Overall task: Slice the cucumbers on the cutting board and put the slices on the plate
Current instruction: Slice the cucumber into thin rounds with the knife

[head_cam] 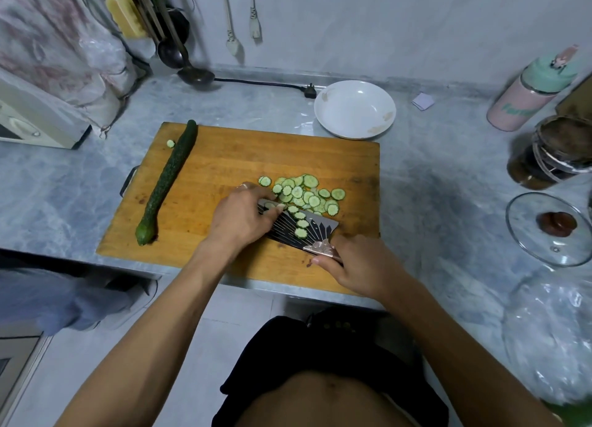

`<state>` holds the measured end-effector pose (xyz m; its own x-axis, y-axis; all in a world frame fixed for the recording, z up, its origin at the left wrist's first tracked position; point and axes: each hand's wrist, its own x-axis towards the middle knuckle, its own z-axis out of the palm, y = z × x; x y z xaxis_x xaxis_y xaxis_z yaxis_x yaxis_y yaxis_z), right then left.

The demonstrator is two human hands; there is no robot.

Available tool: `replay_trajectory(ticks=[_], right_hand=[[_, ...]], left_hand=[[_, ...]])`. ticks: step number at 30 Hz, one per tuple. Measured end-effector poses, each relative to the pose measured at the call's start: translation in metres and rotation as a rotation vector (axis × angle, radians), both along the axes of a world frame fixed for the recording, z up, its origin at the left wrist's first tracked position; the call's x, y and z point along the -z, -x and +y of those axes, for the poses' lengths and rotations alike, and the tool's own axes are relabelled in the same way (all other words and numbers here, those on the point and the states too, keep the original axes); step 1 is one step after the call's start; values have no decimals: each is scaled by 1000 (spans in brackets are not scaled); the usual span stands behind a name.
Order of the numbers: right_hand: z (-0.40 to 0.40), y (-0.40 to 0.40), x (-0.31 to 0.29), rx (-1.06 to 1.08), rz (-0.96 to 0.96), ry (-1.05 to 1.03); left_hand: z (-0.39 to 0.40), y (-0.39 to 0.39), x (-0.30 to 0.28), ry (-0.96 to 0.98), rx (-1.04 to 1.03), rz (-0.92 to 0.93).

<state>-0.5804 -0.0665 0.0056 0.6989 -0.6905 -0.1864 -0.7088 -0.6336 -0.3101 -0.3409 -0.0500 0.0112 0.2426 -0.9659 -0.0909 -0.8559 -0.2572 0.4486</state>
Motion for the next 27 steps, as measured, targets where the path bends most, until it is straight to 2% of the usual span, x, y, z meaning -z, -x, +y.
replay_trajectory(ticks=[3,7,10,14,20,24,27], right_hand=[[-2,4,3,6,-23,9],[-2,3,-1,-31,13,39],[-1,7,-5,-53,41,43],[1,13,-7,-68,36,44],[4,16,-5,-32,16,31],[2,16,-6,4,-12,36],[0,15,-9,-5,-13,37]], left_hand=[[10,8,-7,-139,-46,58],[10,25,-5,-231,-62,-26],[-3,27,3,-226,-130,54],[-20,16,11,-250,-107,218],[-13,14,6,-61,-109,202],[8,21,-5,73,-37,28],[18,27,-7,86,-31,-49]])
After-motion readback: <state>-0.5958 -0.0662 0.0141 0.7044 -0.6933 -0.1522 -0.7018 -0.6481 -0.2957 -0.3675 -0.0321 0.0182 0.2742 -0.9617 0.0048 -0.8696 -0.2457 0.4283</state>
